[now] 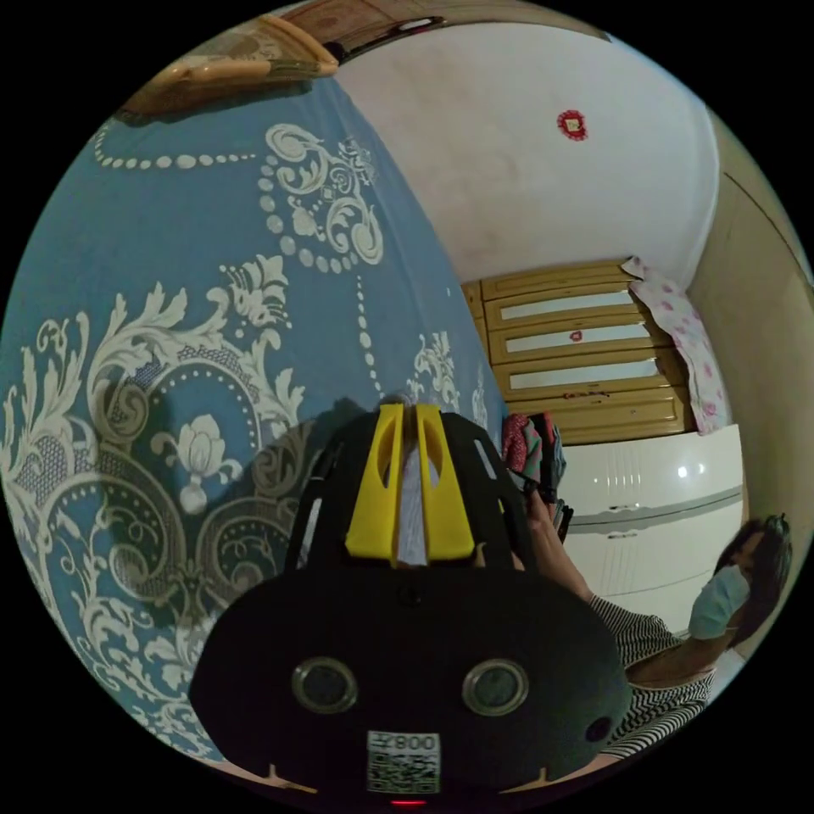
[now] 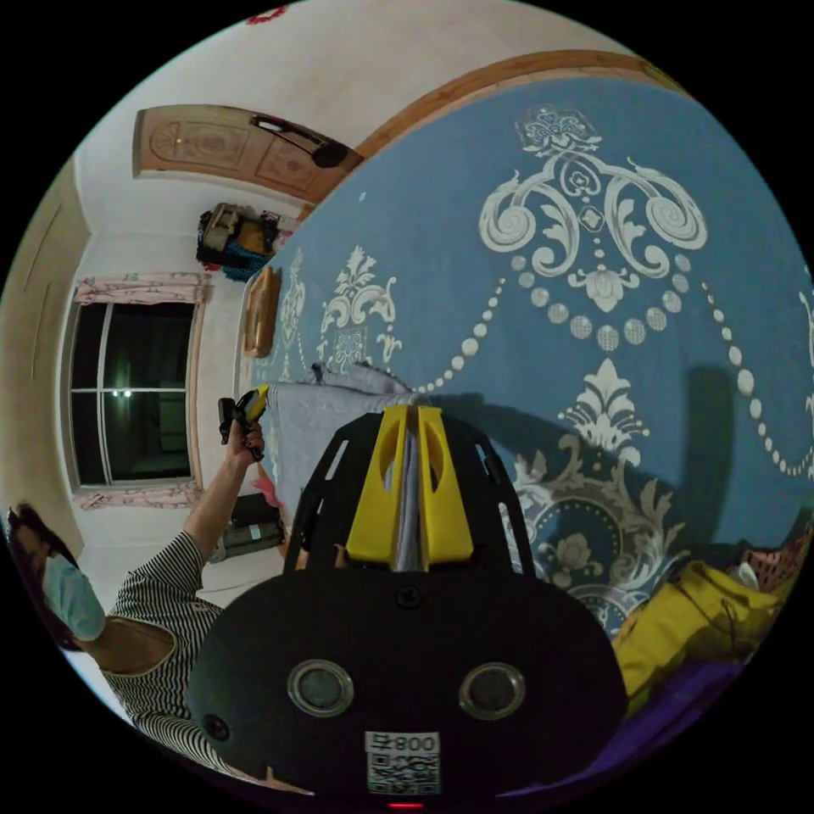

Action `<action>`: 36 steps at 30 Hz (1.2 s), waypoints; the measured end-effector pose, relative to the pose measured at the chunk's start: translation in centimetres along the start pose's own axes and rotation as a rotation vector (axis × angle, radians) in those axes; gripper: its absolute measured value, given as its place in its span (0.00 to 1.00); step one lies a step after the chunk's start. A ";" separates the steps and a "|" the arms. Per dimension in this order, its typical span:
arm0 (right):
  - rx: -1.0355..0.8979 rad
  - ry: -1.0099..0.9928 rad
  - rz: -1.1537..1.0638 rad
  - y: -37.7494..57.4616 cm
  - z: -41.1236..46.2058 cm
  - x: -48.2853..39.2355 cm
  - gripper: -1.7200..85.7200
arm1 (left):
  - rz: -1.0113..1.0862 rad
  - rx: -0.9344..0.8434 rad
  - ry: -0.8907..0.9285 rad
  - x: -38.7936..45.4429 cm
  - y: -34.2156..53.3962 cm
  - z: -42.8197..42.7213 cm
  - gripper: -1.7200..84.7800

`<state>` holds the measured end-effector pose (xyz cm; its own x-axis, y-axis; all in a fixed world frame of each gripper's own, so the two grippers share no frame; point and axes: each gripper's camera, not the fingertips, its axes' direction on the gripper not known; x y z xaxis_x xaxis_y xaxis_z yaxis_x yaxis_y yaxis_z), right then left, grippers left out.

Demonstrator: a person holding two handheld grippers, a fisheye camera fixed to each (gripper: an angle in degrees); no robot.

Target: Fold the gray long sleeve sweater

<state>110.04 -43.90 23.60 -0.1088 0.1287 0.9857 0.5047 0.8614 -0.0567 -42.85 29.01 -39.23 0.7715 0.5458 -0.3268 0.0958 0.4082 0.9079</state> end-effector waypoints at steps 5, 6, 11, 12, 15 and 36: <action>0.018 -0.049 0.078 -1.7 4.7 4.2 0.04 | -0.043 0.014 -0.002 -5.3 1.3 2.7 0.06; 0.031 -0.067 0.080 -1.6 4.9 4.4 0.04 | -0.032 0.031 0.011 -5.9 2.0 2.7 0.06; 0.154 -0.105 0.074 -0.5 5.2 5.4 0.03 | 0.035 0.107 -0.023 -6.4 5.6 0.9 0.05; 0.174 -0.097 0.066 -0.2 5.1 5.2 0.03 | 0.046 0.141 -0.031 -6.5 6.8 0.0 0.05; 0.231 -0.017 -0.011 1.4 5.9 2.9 0.02 | 0.135 0.151 -0.032 -5.4 9.9 0.1 0.03; 0.131 0.541 -0.315 -4.0 27.4 -7.3 0.02 | 0.345 -0.187 -0.348 -3.2 15.1 19.1 0.02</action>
<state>85.37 -34.84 12.27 0.2306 -0.3770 0.8970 0.4062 0.8750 0.2633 -31.88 19.45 -19.41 0.9047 0.4093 0.1187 -0.2905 0.3885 0.8744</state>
